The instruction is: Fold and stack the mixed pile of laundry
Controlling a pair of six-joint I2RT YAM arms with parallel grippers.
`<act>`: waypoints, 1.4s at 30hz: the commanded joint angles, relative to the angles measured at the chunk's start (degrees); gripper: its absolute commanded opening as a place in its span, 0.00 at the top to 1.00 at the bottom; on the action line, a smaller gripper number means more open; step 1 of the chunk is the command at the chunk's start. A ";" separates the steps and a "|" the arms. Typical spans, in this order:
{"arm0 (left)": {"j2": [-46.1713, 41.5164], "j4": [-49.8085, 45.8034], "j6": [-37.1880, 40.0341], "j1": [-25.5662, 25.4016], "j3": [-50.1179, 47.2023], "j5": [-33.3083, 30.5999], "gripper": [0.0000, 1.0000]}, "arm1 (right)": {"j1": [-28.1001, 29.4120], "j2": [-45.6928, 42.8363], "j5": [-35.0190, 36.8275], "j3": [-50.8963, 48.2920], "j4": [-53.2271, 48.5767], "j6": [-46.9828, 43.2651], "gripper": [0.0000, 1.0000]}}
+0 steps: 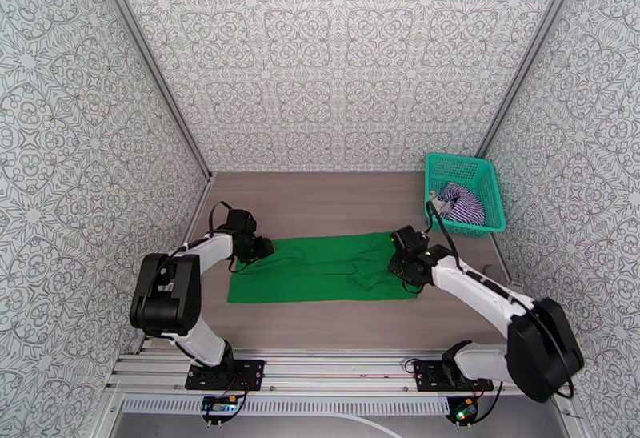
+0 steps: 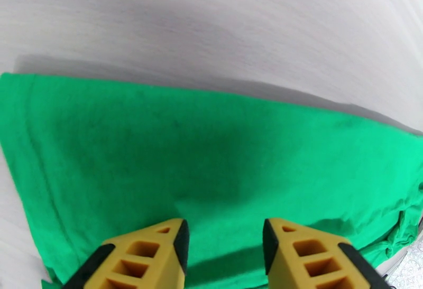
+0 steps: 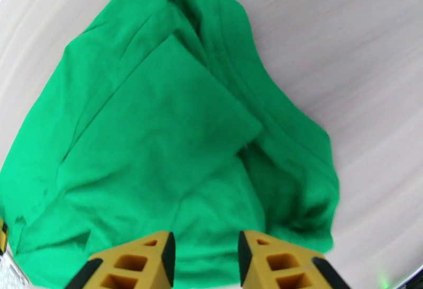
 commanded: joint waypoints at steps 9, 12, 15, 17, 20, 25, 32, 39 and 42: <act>0.94 -2.91 1.99 -1.20 1.30 0.12 0.58 | -0.55 13.18 -8.75 14.08 0.08 -9.51 0.61; 3.69 -2.79 1.70 0.94 1.15 0.09 0.61 | -2.62 19.91 -10.40 17.29 2.68 -11.14 0.66; 5.49 -2.10 1.89 3.35 0.75 -0.24 0.62 | -4.49 24.78 -10.06 18.37 4.13 -12.42 0.68; 6.59 -1.61 2.07 4.94 0.79 -0.38 0.62 | -5.75 27.42 -9.98 17.37 5.51 -12.98 0.69; 8.15 -2.08 2.37 7.48 1.59 -0.37 0.62 | -7.53 30.53 -9.08 14.80 7.04 -13.72 0.71; 7.12 -2.78 2.13 11.14 2.29 0.67 0.62 | -11.13 30.88 -9.62 11.67 8.82 -15.62 0.72; -0.73 -6.90 1.87 8.64 5.17 1.77 0.60 | -10.83 22.18 -8.96 16.59 0.68 -17.29 0.70; 3.08 -12.49 5.59 4.02 10.19 -0.02 0.64 | -4.70 12.49 -10.04 13.04 -2.55 -11.10 0.69; 5.93 -12.07 5.53 3.63 10.40 -0.37 0.65 | -0.75 11.93 -13.68 9.92 2.81 -4.05 0.69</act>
